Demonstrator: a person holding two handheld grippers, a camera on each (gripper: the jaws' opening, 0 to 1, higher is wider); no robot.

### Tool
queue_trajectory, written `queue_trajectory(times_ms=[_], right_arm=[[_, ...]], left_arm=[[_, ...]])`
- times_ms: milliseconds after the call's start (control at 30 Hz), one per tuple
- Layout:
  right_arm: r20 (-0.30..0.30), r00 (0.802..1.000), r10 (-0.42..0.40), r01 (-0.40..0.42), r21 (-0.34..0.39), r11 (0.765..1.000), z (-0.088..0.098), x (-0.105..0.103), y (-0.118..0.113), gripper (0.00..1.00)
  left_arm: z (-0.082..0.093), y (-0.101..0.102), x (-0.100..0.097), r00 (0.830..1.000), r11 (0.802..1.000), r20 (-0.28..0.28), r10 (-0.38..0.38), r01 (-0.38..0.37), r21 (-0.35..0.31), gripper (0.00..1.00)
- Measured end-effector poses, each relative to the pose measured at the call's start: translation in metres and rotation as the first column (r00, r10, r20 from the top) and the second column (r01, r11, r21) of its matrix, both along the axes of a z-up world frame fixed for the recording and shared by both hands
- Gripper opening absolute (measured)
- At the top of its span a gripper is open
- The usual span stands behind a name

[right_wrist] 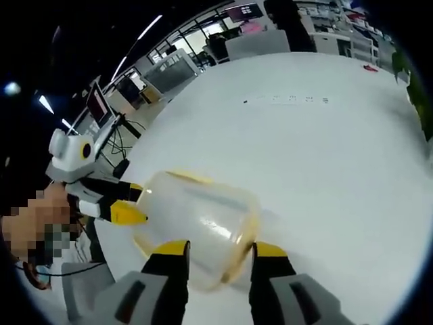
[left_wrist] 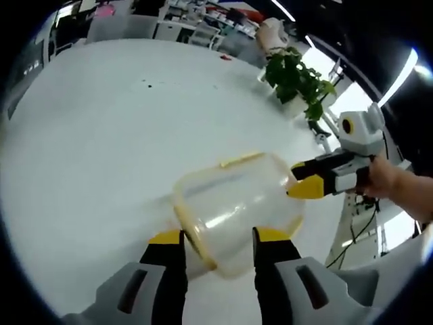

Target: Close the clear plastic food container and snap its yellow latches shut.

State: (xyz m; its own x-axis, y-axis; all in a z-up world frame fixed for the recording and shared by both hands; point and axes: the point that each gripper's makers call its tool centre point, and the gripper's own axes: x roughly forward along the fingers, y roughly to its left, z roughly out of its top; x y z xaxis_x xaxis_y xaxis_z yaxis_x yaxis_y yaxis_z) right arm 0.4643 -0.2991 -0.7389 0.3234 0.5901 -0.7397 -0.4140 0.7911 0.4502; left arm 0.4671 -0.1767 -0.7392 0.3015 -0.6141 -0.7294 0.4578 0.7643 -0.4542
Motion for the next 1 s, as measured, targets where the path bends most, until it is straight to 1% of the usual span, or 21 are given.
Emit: queue_trajectory(times_ms=[67, 100, 133, 267, 300, 400, 467, 567, 633, 667, 733, 767, 867, 933, 1000], right_arm=[[-0.005, 1.0, 0.012, -0.012, 0.003, 1.0, 0.0, -0.001, 0.0, 0.34], [0.009, 1.0, 0.025, -0.025, 0.003, 1.0, 0.0, 0.0, -0.001, 0.34], [0.011, 0.999, 0.034, -0.034, 0.001, 0.999, 0.0, 0.0, -0.001, 0.33], [0.015, 0.998, 0.062, -0.062, -0.014, 0.998, 0.002, -0.002, -0.004, 0.31], [0.014, 0.997, 0.069, -0.069, -0.02, 0.997, 0.002, -0.002, -0.005, 0.31], [0.02, 0.994, 0.112, -0.112, -0.015, 0.994, 0.003, -0.005, -0.003, 0.38], [0.028, 0.991, 0.133, -0.132, -0.032, 0.991, 0.004, -0.006, -0.005, 0.37], [0.035, 0.987, 0.156, -0.154, -0.039, 0.987, 0.005, -0.006, -0.005, 0.36], [0.037, 0.986, 0.162, -0.16, -0.037, 0.986, 0.006, -0.005, -0.005, 0.35], [0.044, 0.985, 0.165, -0.163, -0.041, 0.986, 0.007, -0.004, -0.006, 0.36], [0.051, 0.979, 0.196, -0.192, -0.064, 0.979, 0.008, -0.004, -0.007, 0.35], [0.063, 0.973, 0.223, -0.217, -0.093, 0.972, 0.008, -0.003, -0.009, 0.34], [0.055, 0.966, 0.252, -0.246, -0.097, 0.964, 0.008, -0.004, -0.007, 0.37], [0.063, 0.953, 0.296, -0.286, -0.136, 0.949, 0.008, -0.005, -0.01, 0.37], [0.057, 0.939, 0.338, -0.326, -0.152, 0.933, 0.008, -0.008, -0.009, 0.37]], left_arm=[[0.0, 0.0, -0.001, 1.0, 1.0, 0.004, -0.007, 0.007, -0.002, 0.37], [0.001, 0.0, -0.001, 1.0, 1.0, 0.009, -0.015, 0.015, -0.001, 0.37], [0.001, 0.001, 0.0, 1.0, 1.0, 0.019, -0.022, 0.022, 0.002, 0.37], [0.001, 0.001, 0.001, 0.999, 0.999, 0.024, -0.032, 0.032, 0.009, 0.38], [0.002, 0.001, 0.001, 0.999, 0.999, 0.03, -0.04, 0.04, 0.016, 0.38], [0.003, 0.001, 0.003, 0.994, 0.995, 0.064, -0.094, 0.09, 0.051, 0.39], [0.003, 0.003, 0.002, 0.992, 0.992, 0.066, -0.105, 0.1, 0.073, 0.42], [0.004, 0.003, 0.001, 0.989, 0.988, 0.067, -0.132, 0.126, 0.085, 0.41], [0.005, 0.003, 0.0, 0.982, 0.982, 0.086, -0.169, 0.16, 0.104, 0.41], [0.006, 0.002, 0.0, 0.981, 0.98, 0.087, -0.174, 0.164, 0.112, 0.41], [0.005, 0.003, -0.001, 0.978, 0.976, 0.083, -0.193, 0.182, 0.123, 0.42], [0.006, 0.003, -0.002, 0.975, 0.972, 0.081, -0.209, 0.197, 0.13, 0.41], [0.009, 0.005, -0.001, 0.965, 0.961, 0.092, -0.246, 0.231, 0.151, 0.41], [0.012, 0.005, -0.001, 0.959, 0.955, 0.09, -0.267, 0.252, 0.155, 0.42], [0.014, 0.006, -0.002, 0.95, 0.945, 0.094, -0.297, 0.279, 0.17, 0.42]])
